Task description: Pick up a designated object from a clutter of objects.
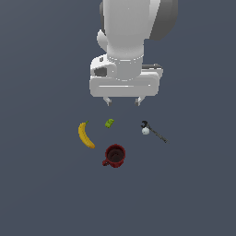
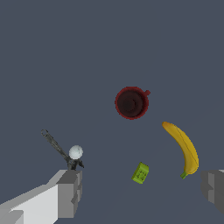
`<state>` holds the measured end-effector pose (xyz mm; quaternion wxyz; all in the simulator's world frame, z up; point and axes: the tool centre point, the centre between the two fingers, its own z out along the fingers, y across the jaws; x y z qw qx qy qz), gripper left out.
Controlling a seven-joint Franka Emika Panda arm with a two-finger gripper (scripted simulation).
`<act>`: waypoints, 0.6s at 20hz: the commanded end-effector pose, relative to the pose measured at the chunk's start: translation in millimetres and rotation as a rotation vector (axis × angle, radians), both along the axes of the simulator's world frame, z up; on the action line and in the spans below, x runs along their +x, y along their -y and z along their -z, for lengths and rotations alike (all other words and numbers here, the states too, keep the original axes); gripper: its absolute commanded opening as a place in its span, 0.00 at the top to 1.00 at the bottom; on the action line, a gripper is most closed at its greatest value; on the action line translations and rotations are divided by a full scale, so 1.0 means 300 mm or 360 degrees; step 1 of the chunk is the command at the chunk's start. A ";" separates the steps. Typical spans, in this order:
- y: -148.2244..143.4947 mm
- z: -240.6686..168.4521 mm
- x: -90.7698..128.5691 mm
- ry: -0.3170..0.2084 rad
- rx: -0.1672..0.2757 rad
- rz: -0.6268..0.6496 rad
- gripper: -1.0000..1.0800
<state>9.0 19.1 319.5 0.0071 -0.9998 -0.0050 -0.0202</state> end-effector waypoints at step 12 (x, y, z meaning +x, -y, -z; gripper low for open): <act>-0.068 -0.017 0.031 0.0039 -0.0002 -0.0024 0.04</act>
